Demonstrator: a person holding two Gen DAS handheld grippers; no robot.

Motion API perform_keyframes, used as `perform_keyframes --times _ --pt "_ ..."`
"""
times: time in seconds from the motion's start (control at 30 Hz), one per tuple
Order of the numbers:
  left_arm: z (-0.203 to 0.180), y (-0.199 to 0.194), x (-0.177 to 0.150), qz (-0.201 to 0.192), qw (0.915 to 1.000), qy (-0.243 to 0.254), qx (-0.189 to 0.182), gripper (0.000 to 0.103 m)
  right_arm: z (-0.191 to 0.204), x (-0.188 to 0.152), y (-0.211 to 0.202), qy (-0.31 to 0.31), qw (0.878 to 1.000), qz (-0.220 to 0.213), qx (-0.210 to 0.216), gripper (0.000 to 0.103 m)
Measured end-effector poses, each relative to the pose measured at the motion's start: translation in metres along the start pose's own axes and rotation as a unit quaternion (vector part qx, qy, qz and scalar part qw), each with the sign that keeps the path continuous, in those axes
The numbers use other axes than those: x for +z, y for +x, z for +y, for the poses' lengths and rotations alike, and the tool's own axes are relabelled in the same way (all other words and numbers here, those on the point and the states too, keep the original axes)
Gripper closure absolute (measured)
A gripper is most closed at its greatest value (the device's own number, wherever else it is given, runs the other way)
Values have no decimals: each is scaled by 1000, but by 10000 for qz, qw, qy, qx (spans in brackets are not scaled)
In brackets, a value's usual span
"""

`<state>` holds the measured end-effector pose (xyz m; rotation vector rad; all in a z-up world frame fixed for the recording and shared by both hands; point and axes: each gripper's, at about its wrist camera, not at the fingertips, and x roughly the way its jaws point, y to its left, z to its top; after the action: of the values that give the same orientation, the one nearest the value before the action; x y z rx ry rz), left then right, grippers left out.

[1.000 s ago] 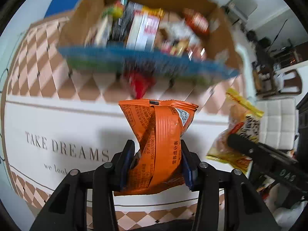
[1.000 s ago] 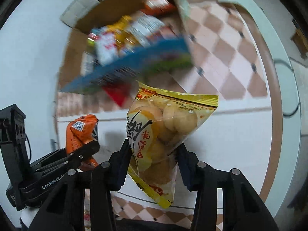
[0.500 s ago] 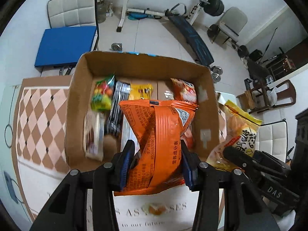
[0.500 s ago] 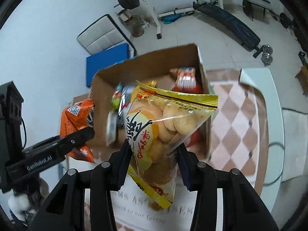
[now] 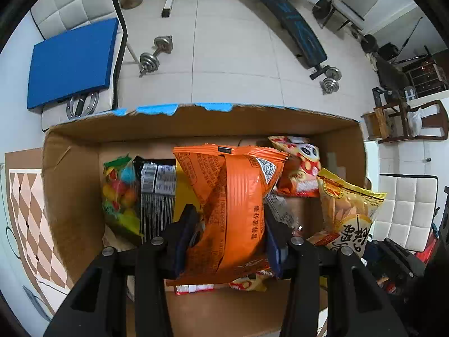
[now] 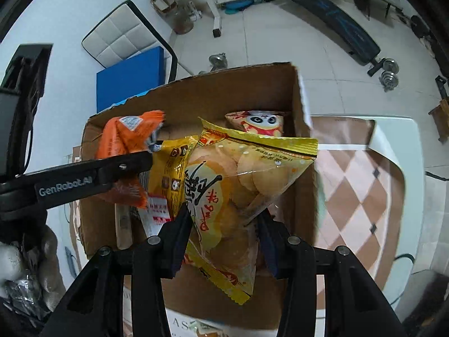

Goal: Organize snacks
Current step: 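Carry both bags into the box and open both tools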

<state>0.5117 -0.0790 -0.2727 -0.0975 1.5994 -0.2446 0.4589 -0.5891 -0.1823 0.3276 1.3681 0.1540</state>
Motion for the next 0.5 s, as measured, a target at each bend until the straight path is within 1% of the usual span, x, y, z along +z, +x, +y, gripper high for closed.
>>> perform_keyframes --times 0.17,0.3,0.37,0.4,0.43,0.47,0.5 --pt "9 6 12 71 9999 -84 41 60 9 23 22 -144 9997 105 143 55" --pt "17 14 20 222 9997 -130 61 60 17 38 37 -293 9993 170 179 54" --pt "20 18 20 332 9993 -187 45 58 19 45 46 -293 9990 287 166 49" --pt "21 19 20 344 9991 -221 80 54 19 47 50 -283 9988 363 138 44" --pt "22 19 20 351 9990 -249 83 32 19 49 54 -275 9987 425 87 24" --pt "22 18 18 346 9990 -272 71 11 19 50 55 -286 9987 414 70 11" --pt "22 16 17 262 9992 -286 18 8 19 50 55 -289 9988 385 32 11"
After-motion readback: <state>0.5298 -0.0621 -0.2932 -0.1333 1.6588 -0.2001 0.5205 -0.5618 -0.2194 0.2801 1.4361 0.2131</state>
